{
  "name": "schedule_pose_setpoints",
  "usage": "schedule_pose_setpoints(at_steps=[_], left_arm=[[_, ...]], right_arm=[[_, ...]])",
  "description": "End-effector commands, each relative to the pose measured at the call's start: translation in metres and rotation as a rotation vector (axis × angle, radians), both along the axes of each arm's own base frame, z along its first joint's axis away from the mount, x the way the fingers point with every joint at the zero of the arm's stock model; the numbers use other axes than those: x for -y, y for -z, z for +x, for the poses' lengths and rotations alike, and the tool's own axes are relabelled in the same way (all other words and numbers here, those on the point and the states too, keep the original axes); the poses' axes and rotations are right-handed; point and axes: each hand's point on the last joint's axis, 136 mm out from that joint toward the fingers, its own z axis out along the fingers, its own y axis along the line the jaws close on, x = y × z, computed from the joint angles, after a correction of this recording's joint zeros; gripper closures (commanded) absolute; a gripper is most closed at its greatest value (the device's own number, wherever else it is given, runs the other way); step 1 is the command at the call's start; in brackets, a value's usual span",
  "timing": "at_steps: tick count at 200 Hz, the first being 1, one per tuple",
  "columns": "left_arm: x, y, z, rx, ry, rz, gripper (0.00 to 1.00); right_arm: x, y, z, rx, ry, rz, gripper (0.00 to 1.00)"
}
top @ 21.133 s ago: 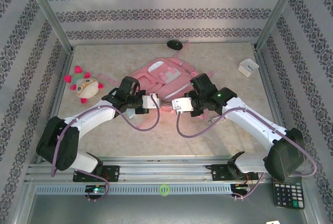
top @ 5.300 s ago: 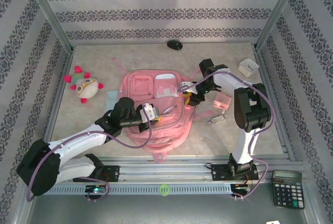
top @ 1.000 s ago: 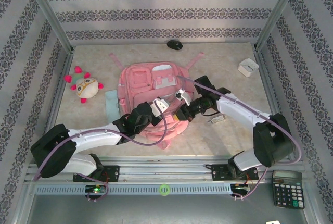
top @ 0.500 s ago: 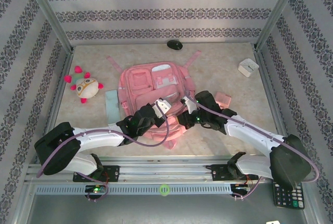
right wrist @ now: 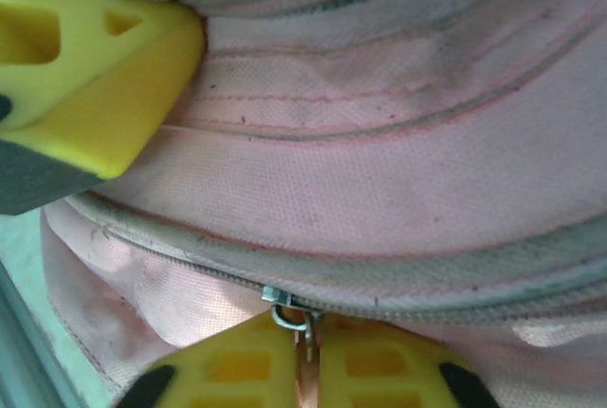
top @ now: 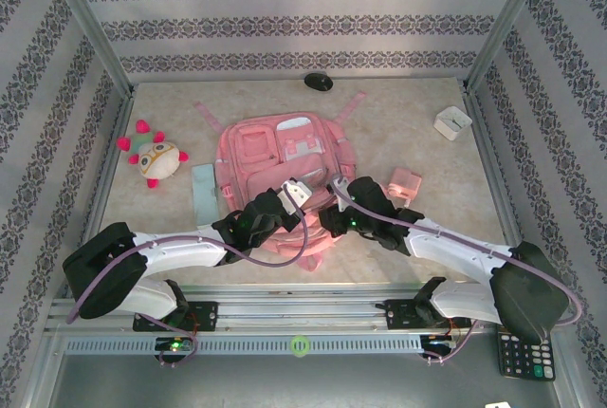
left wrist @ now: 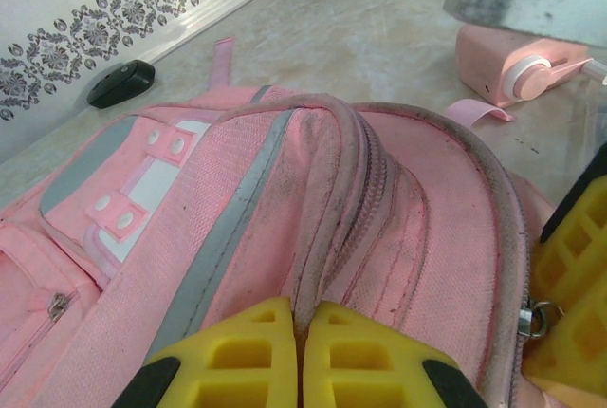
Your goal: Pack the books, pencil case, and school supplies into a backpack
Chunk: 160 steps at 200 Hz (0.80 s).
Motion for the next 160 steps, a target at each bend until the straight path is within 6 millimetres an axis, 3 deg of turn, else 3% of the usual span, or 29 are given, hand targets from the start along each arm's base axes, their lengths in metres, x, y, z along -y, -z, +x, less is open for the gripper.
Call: schedule_pose_setpoints(at_steps=[1, 55, 76, 108, 129, 160], left_arm=[[0.010, -0.064, 0.006, 0.103, -0.024, -0.223, 1.00], [0.012, -0.055, 0.013, 0.074, -0.079, -0.246, 1.00], [0.014, -0.056, 0.014, 0.084, -0.076, -0.249, 1.00], [0.010, -0.059, 0.013, 0.106, -0.074, -0.229, 1.00], [0.006, -0.058, 0.010, 0.110, -0.049, -0.221, 1.00], [0.002, -0.055, 0.006, 0.097, 0.034, -0.229, 1.00]], right_arm=[[0.004, -0.003, 0.004, 0.044, 0.073, 0.003, 1.00], [-0.058, -0.042, -0.035, 0.000, -0.018, 0.257, 1.00], [-0.071, -0.039, -0.039, -0.040, -0.025, 0.293, 1.00], [-0.071, -0.027, -0.034, -0.093, -0.014, 0.284, 1.00], [-0.069, -0.029, -0.031, -0.156, -0.003, 0.319, 0.89], [-0.056, -0.041, -0.028, -0.260, 0.025, 0.365, 0.52]])
